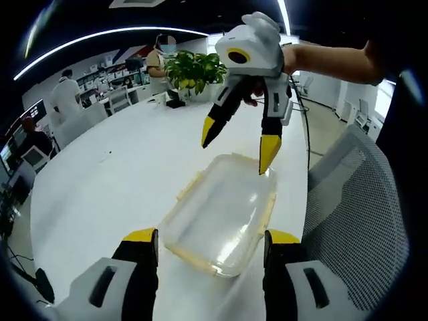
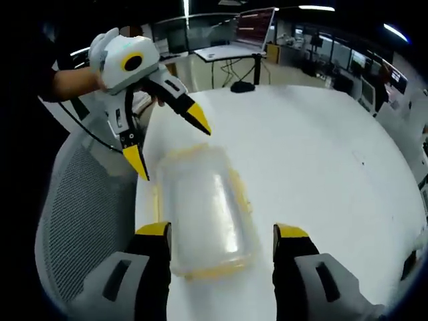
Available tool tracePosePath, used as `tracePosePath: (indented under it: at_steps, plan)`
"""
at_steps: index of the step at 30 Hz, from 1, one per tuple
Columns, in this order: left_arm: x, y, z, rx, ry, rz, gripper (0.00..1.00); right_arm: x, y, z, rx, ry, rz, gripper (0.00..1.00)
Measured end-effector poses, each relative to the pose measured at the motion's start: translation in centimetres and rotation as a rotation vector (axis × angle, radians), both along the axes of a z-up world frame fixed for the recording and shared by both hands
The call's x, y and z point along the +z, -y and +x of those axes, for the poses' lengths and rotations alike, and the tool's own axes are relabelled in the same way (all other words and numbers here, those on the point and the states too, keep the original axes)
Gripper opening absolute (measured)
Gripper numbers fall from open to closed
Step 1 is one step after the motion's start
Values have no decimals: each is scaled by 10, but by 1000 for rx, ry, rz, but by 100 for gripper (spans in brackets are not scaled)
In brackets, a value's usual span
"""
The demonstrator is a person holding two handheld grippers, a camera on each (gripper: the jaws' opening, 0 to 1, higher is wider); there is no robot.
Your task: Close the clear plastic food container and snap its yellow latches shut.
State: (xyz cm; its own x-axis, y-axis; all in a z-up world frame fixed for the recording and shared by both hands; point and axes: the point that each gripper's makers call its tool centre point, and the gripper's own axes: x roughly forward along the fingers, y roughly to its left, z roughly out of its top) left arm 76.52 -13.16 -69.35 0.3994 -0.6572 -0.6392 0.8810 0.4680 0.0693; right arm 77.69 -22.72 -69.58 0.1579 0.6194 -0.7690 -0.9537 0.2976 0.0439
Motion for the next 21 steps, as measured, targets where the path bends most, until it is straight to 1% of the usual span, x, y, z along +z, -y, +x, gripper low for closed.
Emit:
tracePosePath:
  at_steps: [4,10,12,21]
  plan:
    - [0,-4,1,25,3,-8,60,-1,6,-5,-36,19,-2,59]
    - [-3,-6,-2,33,1,-8,60,-3,12,-14,-86,42,11,60]
    - [-4,-6,-3,36,9,-5,59,-5,15,-18,-112,45,18,60]
    - [-9,-6,-5,64,32,-12,58,-17,27,-31,-194,89,28,60]
